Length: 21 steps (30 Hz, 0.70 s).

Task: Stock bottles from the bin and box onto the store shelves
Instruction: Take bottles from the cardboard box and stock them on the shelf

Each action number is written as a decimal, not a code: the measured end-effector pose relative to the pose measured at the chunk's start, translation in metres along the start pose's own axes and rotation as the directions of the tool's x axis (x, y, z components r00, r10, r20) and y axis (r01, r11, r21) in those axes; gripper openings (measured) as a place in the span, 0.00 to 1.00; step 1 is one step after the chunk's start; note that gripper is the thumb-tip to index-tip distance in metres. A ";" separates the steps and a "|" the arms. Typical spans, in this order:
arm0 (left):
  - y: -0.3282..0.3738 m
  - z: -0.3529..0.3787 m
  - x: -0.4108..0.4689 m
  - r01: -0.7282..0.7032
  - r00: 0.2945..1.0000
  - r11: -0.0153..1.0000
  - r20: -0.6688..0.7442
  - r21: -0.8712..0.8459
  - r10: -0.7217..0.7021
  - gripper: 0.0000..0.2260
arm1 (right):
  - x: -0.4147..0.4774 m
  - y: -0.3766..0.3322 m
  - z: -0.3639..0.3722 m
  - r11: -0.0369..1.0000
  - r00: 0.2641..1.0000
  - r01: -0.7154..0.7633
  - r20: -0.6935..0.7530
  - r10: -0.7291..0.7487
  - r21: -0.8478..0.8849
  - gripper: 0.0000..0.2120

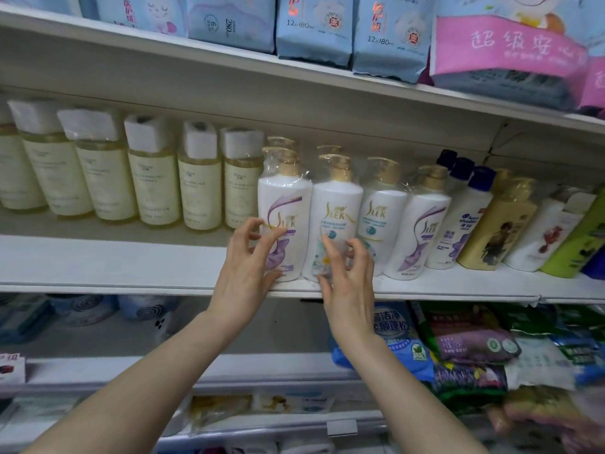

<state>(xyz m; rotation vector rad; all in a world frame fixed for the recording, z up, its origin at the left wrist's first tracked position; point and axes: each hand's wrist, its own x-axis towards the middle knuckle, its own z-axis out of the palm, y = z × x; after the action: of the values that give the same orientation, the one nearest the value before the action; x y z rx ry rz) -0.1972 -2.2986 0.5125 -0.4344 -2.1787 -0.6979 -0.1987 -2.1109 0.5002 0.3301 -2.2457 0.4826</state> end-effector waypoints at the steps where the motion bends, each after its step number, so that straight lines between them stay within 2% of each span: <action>1: -0.001 0.001 0.003 0.002 1.000 1.000 0.004 0.002 -0.002 0.37 | 0.002 0.000 0.002 1.000 1.000 -0.002 0.003 0.002 -0.007 0.37; 9: -0.010 0.009 0.014 -0.025 1.000 1.000 0.012 -0.014 0.026 0.34 | 0.010 0.003 0.016 0.999 0.999 -0.047 0.003 0.047 -0.027 0.43; 21: -0.026 0.023 0.029 0.024 0.998 1.000 0.053 0.007 -0.024 0.35 | 0.028 0.005 0.029 0.997 0.996 -0.061 0.067 0.063 -0.043 0.41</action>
<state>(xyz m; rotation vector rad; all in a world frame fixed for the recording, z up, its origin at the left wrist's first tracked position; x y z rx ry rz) -0.2420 -2.3026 0.5143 -0.4290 -2.2387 -0.6998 -0.2374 -2.1218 0.5027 0.2601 -2.3350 0.4636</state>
